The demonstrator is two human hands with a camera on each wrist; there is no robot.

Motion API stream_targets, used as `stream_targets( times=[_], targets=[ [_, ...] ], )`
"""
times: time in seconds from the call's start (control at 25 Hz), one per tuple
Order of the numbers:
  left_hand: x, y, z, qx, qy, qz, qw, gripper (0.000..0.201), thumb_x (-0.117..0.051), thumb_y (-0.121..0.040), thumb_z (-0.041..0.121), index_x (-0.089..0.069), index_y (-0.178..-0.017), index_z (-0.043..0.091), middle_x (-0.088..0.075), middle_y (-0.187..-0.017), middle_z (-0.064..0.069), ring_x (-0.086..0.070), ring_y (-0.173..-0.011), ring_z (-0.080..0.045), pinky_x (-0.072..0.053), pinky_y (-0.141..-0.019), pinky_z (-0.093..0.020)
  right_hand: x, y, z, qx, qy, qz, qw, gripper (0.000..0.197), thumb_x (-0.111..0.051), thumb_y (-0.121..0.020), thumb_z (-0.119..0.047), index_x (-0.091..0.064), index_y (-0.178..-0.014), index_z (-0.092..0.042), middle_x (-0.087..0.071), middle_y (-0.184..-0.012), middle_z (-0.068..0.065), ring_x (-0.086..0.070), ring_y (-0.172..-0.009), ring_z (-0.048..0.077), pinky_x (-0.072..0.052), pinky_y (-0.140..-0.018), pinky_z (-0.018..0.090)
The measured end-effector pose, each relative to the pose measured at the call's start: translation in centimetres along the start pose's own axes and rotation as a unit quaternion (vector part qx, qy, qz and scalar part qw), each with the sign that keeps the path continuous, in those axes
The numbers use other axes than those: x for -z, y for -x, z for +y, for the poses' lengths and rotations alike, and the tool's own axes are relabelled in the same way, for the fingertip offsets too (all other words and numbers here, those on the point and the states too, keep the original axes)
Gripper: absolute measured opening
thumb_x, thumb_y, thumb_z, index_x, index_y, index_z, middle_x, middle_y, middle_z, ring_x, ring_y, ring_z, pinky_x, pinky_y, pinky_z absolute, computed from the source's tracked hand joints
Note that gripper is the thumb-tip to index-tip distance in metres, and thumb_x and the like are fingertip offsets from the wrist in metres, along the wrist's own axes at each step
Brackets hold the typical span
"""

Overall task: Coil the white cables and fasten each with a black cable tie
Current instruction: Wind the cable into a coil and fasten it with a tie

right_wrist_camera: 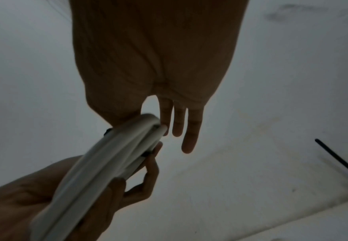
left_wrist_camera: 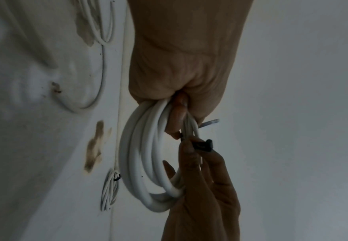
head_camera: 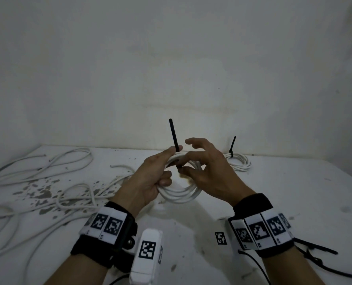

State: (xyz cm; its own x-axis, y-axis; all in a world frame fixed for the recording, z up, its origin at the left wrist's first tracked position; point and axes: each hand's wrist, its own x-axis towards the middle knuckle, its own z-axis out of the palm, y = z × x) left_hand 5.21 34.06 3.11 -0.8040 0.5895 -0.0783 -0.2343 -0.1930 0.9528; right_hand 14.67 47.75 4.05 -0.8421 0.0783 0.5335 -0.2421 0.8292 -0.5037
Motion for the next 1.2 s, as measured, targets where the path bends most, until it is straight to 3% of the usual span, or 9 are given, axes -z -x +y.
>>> stream_targets(
  times=[0.08,0.2,0.36,0.6,0.72,0.84,0.92,1.0,1.2],
  targets=[
    [-0.2,0.0,-0.3,-0.032,-0.004,0.046,0.998,0.025,-0.057,-0.098,0.032,-0.075,-0.103,0.016,-0.071,-0.088,-0.006,-0.029,-0.046,-0.01,-0.025,-0.037,-0.019,0.3,0.2,-0.2,0.009,0.043,-0.031,0.999,0.013,-0.079,-0.083,-0.022,-0.078,-0.092,-0.031,-0.042,-0.145,-0.007,-0.037,-0.13,0.01,-0.032,-0.09,0.011],
    [-0.6,-0.1,-0.9,-0.069,-0.016,0.097,0.993,0.025,-0.059,-0.096,0.032,-0.077,-0.097,0.013,-0.06,-0.077,-0.012,-0.035,-0.052,-0.016,-0.03,-0.039,-0.021,0.4,0.3,-0.9,0.058,0.063,-0.038,0.996,0.011,-0.079,-0.083,-0.023,-0.078,-0.091,-0.03,-0.048,-0.139,-0.008,-0.038,-0.129,0.009,-0.03,-0.093,0.009],
    [-0.8,0.2,-0.8,-0.124,-0.062,0.127,0.982,0.024,-0.06,-0.096,0.032,-0.077,-0.091,0.015,-0.038,-0.048,0.002,-0.028,-0.042,-0.012,-0.029,-0.041,-0.021,1.6,0.4,-1.9,0.053,-0.015,0.022,0.998,0.009,-0.078,-0.084,-0.018,-0.077,-0.093,-0.021,-0.071,-0.102,-0.012,-0.058,-0.105,0.003,-0.041,-0.087,0.012],
    [-0.6,0.2,-0.9,-0.176,-0.121,0.123,0.969,0.019,-0.062,-0.096,0.027,-0.075,-0.09,0.016,-0.037,-0.037,0.012,-0.031,-0.036,-0.01,-0.031,-0.041,-0.021,2.3,0.2,-3.7,0.03,-0.087,0.028,0.995,0.002,-0.072,-0.089,-0.015,-0.073,-0.088,-0.016,-0.072,-0.081,-0.007,-0.067,-0.083,0.012,-0.054,-0.079,0.046],
    [-0.3,0.3,-1.1,-0.189,-0.154,0.121,0.962,0.021,-0.062,-0.095,0.023,-0.076,-0.086,0.011,-0.043,-0.037,0.006,-0.034,-0.035,-0.007,-0.03,-0.039,-0.017,2.2,-0.1,-4.3,0.015,-0.096,0.038,0.995,0.004,-0.072,-0.089,-0.012,-0.073,-0.093,-0.013,-0.073,-0.08,-0.006,-0.069,-0.081,0.01,-0.056,-0.082,0.034],
    [-0.5,1.0,-0.6,-0.228,-0.172,0.111,0.952,0.019,-0.06,-0.097,0.022,-0.077,-0.094,0.014,-0.068,-0.061,-0.001,-0.052,-0.037,-0.001,-0.038,-0.042,-0.022,1.9,-0.5,-3.4,-0.078,-0.12,0.085,0.986,0.023,-0.071,-0.089,-0.012,-0.068,-0.11,-0.02,-0.075,-0.078,-0.006,-0.07,-0.082,0.005,-0.054,-0.082,0.025],
    [-0.7,1.3,-0.3,-0.242,-0.182,0.097,0.948,0.016,-0.061,-0.096,0.021,-0.076,-0.098,0.016,-0.074,-0.076,0.006,-0.064,-0.068,-0.003,-0.05,-0.06,-0.042,2.0,-0.5,-2.6,-0.117,-0.131,0.11,0.978,0.026,-0.072,-0.088,-0.013,-0.065,-0.111,-0.024,-0.075,-0.077,-0.007,-0.068,-0.081,0.005,-0.051,-0.079,0.022],
    [-1.1,1.3,-0.3,-0.248,-0.19,0.087,0.946,0.014,-0.064,-0.094,0.021,-0.076,-0.101,0.018,-0.075,-0.091,0.009,-0.051,-0.086,-0.002,-0.052,-0.078,-0.049,2.0,-0.4,-2.4,-0.125,-0.115,0.108,0.98,0.025,-0.071,-0.088,-0.013,-0.064,-0.109,-0.025,-0.074,-0.079,-0.006,-0.067,-0.079,0.004,-0.047,-0.072,0.017],
    [-1.1,0.6,-0.8,-0.268,-0.23,0.086,0.932,0.016,-0.068,-0.091,0.021,-0.075,-0.105,0.02,-0.072,-0.096,0.012,-0.068,-0.086,-0.002,-0.05,-0.083,-0.028,1.7,-0.4,-2.4,-0.112,-0.068,0.089,0.987,0.025,-0.065,-0.09,-0.009,-0.066,-0.112,-0.021,-0.072,-0.081,-0.01,-0.066,-0.08,0.004,-0.047,-0.067,0.009]
  ],
)
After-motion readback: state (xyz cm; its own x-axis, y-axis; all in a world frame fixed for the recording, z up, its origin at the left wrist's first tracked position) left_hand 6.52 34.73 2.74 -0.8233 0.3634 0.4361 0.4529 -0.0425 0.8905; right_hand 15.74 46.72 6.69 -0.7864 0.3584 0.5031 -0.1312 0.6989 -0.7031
